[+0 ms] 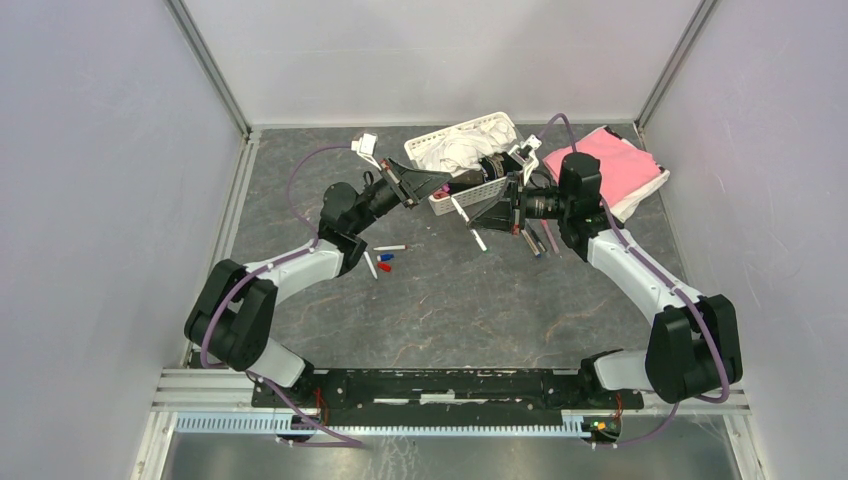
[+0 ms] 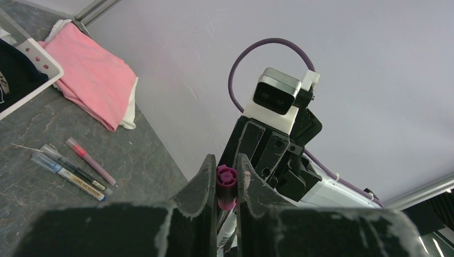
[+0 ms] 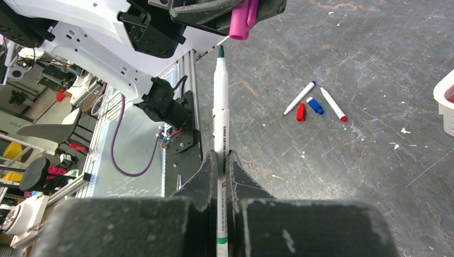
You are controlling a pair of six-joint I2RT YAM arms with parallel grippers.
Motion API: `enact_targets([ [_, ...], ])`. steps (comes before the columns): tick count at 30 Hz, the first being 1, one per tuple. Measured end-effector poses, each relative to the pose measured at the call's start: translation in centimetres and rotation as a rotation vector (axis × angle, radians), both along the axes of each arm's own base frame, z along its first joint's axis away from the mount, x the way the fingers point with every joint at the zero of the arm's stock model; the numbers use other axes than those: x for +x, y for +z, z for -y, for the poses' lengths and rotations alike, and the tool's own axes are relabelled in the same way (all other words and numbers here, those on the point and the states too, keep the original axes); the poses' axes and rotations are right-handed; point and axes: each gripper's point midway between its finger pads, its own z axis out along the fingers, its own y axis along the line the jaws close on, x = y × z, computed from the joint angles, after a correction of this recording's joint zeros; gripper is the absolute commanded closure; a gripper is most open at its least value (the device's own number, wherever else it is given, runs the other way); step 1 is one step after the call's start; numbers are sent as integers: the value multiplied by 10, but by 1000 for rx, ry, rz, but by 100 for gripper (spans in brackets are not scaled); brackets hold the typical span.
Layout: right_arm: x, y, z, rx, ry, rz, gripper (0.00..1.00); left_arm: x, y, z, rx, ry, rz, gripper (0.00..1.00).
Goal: Insert the pens into the pen caps
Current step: Insert the pen cap onto the pen.
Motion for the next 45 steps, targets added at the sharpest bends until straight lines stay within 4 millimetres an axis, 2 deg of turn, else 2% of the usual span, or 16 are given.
enact_targets([
  [28,7,0,1,-16,-40,-3,100,-5,0,3,3,-22,6,98],
  [45,6,-1,-1,-19,-35,-8,100,-8,2,11,40,-54,19,98],
])
